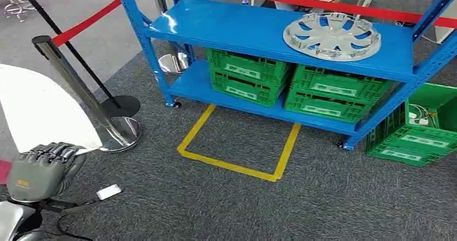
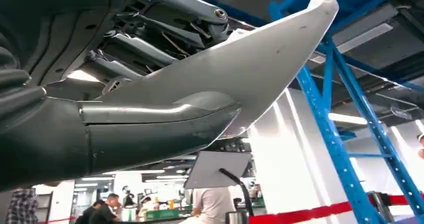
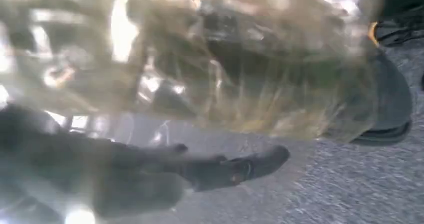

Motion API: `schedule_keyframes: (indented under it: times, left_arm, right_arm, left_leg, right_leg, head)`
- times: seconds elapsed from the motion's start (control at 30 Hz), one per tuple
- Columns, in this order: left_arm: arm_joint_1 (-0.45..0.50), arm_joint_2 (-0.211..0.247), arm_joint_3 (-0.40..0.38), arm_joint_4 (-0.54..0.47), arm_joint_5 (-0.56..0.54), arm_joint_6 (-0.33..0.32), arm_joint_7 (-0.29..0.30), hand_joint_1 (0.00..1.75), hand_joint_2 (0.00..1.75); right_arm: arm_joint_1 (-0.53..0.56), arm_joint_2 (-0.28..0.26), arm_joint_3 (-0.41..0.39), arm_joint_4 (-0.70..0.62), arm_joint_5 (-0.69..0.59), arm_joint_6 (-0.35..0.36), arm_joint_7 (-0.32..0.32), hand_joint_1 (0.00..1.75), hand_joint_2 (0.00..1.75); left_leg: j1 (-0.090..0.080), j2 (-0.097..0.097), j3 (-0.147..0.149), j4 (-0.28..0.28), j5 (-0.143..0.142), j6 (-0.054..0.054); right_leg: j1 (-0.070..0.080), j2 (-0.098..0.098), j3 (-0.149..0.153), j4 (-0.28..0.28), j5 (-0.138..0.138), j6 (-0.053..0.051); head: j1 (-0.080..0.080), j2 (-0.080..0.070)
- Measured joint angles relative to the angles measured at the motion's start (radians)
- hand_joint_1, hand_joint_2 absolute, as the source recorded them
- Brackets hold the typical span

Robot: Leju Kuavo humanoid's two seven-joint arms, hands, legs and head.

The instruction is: Take the parts from the cabinet and place them on the table.

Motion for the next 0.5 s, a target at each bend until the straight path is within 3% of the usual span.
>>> schedule_keyframes:
  times: [0.03, 0.07, 0.13, 0.17, 0.2, 0.27, 0.3, 0.33, 0.4, 0.43, 0.47, 0.5]
  left_arm:
    - [-0.001, 0.0, 0.0, -0.001, 0.0, 0.0, 0.0, 1.64, 1.75]
    - [-0.002, 0.0, 0.0, -0.001, 0.0, 0.0, 0.0, 1.64, 1.75]
    - [-0.003, -0.001, 0.0, -0.001, 0.0, 0.0, 0.0, 1.64, 1.75]
    - [-0.007, -0.001, -0.001, -0.001, 0.0, 0.0, -0.001, 1.64, 1.75]
    - [-0.007, -0.001, -0.001, -0.001, 0.0, 0.0, -0.001, 1.64, 1.75]
    - [-0.006, -0.002, -0.001, -0.001, 0.0, 0.0, -0.001, 1.64, 1.75]
    - [-0.007, -0.002, -0.002, -0.001, 0.0, 0.0, -0.001, 1.64, 1.75]
    - [-0.007, -0.003, -0.002, -0.001, 0.0, 0.0, -0.001, 1.64, 1.75]
    - [-0.007, -0.005, -0.005, -0.001, 0.0, 0.0, -0.003, 1.64, 1.75]
    - [-0.009, -0.006, -0.007, -0.001, 0.0, 0.0, -0.004, 1.64, 1.75]
    - [-0.01, -0.007, -0.01, -0.001, 0.0, 0.0, -0.005, 1.64, 1.75]
    - [-0.01, -0.008, -0.01, -0.001, 0.002, 0.0, -0.007, 1.64, 1.75]
  right_arm:
    - [0.0, -0.001, 0.0, 0.0, 0.0, 0.0, 0.0, 0.0, 0.0]
    - [-0.001, -0.001, 0.0, 0.0, 0.0, 0.0, 0.0, 0.0, 0.0]
    - [0.001, -0.001, 0.0, 0.0, 0.0, 0.0, -0.001, 0.0, 0.0]
    - [0.002, -0.002, 0.003, 0.0, 0.0, 0.0, -0.005, 0.0, 0.0]
    - [0.004, -0.002, 0.004, -0.002, 0.0, 0.0, -0.005, 0.0, 0.0]
    - [0.005, -0.002, 0.004, -0.003, 0.0, -0.002, 0.003, 0.0, 0.0]
    - [0.004, -0.002, 0.004, -0.003, 0.0, -0.003, 0.003, 0.0, 0.0]
    - [0.003, -0.002, 0.004, -0.003, 0.0, -0.006, 0.003, 0.0, 0.0]
    - [0.003, -0.002, 0.004, -0.005, 0.0, -0.011, 0.003, 0.0, 0.0]
    - [0.002, -0.002, 0.004, -0.005, 0.0, -0.014, 0.003, 0.0, 0.0]
    - [0.0, -0.003, 0.004, -0.006, 0.001, -0.017, 0.003, 0.0, 0.0]
    - [-0.001, -0.003, 0.005, -0.006, 0.001, -0.018, 0.011, 0.0, 0.0]
  left_leg:
    - [-0.003, -0.001, 0.012, -0.028, -0.02, 0.013]
    - [-0.007, -0.001, 0.003, -0.028, -0.017, 0.017]
    - [-0.009, 0.003, -0.025, -0.032, 0.009, 0.038]
    - [-0.009, 0.009, -0.041, -0.032, 0.022, 0.049]
    - [-0.01, 0.008, -0.058, -0.032, 0.036, 0.06]
    - [-0.014, 0.009, -0.093, -0.031, 0.066, 0.063]
    - [-0.017, 0.01, -0.114, -0.03, 0.082, 0.063]
    - [-0.018, 0.01, -0.136, -0.029, 0.098, 0.063]
    - [-0.019, 0.01, -0.176, -0.026, 0.128, 0.059]
    - [-0.019, 0.01, -0.195, -0.025, 0.143, 0.057]
    - [-0.02, 0.009, -0.202, -0.023, 0.157, 0.053]
    - [-0.022, 0.007, -0.207, -0.02, 0.166, 0.048]
  right_leg:
    - [0.0, 0.0, -0.005, 0.001, 0.01, 0.007]
    - [-0.003, 0.0, -0.014, 0.001, 0.024, 0.011]
    - [-0.007, 0.004, -0.026, -0.002, 0.045, 0.023]
    - [-0.013, 0.01, -0.041, 0.013, -0.001, 0.027]
    - [-0.014, 0.013, -0.057, 0.056, -0.073, 0.03]
    - [-0.014, 0.015, -0.085, 0.196, -0.193, 0.034]
    - [-0.014, 0.015, -0.088, 0.26, -0.214, 0.034]
    - [-0.014, 0.015, -0.082, 0.302, -0.198, 0.032]
    - [-0.013, 0.016, -0.023, 0.278, -0.102, 0.029]
    - [-0.013, 0.016, 0.039, 0.209, -0.068, 0.027]
    - [-0.013, 0.016, 0.112, 0.115, -0.078, 0.026]
    - [-0.01, 0.016, 0.206, -0.001, -0.117, 0.022]
  head:
    - [0.001, 0.0]
    - [-0.001, 0.0]
    - [-0.001, 0.0]
    - [0.0, 0.0]
    - [0.003, 0.0]
    - [0.006, 0.0]
    - [0.007, 0.0]
    - [0.006, 0.0]
    - [0.006, 0.0]
    - [0.006, 0.0]
    - [0.007, 0.0]
    - [0.008, 0.0]
